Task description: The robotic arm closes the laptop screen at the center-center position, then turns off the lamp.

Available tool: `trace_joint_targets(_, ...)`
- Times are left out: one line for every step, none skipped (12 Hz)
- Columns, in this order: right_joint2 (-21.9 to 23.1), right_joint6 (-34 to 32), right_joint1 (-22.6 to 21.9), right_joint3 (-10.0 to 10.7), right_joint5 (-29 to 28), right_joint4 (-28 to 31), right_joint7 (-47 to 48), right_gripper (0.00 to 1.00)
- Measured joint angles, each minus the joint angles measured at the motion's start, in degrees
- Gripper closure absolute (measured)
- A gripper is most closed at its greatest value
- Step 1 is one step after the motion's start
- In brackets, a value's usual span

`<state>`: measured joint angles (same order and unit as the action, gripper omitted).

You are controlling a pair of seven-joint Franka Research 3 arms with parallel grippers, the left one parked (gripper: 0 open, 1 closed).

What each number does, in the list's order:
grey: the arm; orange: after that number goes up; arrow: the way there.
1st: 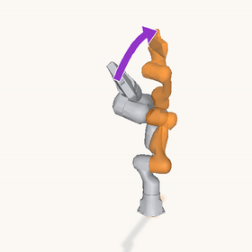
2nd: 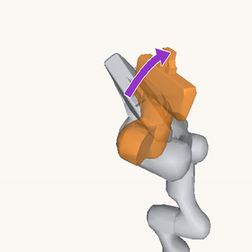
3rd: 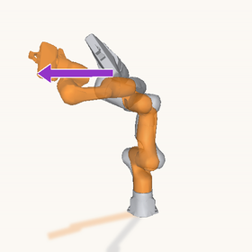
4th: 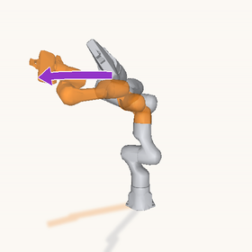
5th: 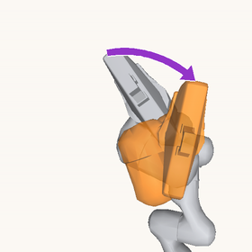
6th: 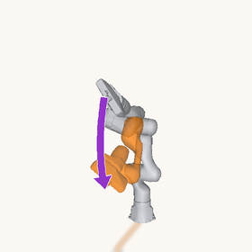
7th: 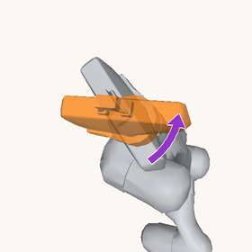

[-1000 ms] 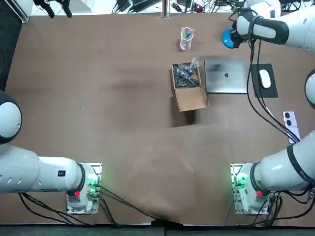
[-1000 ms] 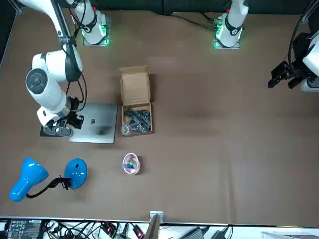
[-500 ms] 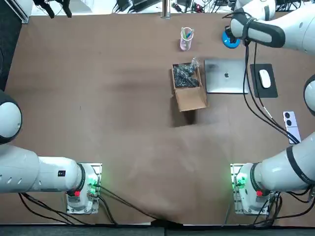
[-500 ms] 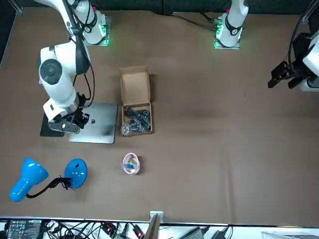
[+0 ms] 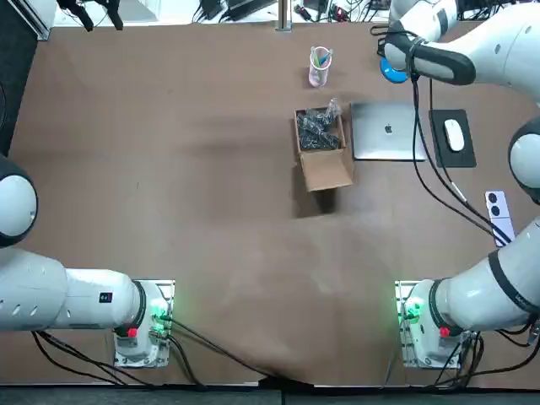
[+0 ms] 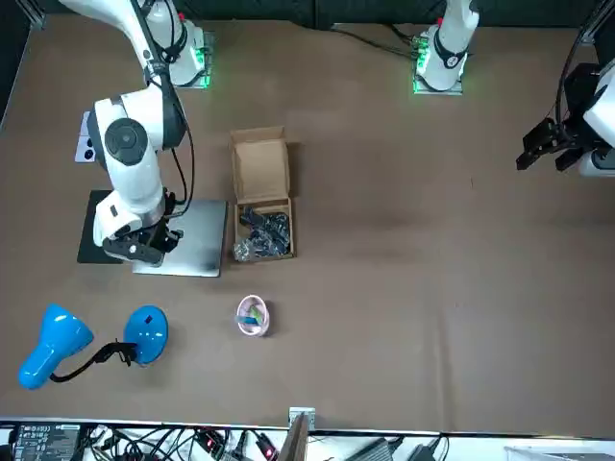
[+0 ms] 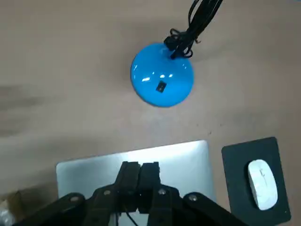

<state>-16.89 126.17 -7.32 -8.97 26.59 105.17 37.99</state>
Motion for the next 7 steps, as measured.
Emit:
trace_joint_targets(-0.8, 0.0, -0.1, 0.0, 1.3, -0.8, 1.3, 0.98)
trace_joint_targets(-1.5, 0.0, -0.1, 0.0, 2.7, -1.4, 3.1, 0.98)
trace_joint_targets(-2.3, 0.0, -0.2, 0.0, 4.7, -1.9, 5.2, 0.98)
trace_joint_targets(-3.0, 0.0, -0.3, 0.0, 7.1, -2.1, 7.7, 0.98)
trace_joint_targets(-3.8, 0.1, -0.5, 0.0, 9.7, -2.2, 10.8, 0.98)
trace_joint_targets(-5.5, 1.1, -0.7, 0.0, 14.4, -2.2, 18.1, 0.98)
trace_joint_targets(-6.3, 1.7, -0.7, 0.0, 16.1, -2.2, 21.3, 0.98)
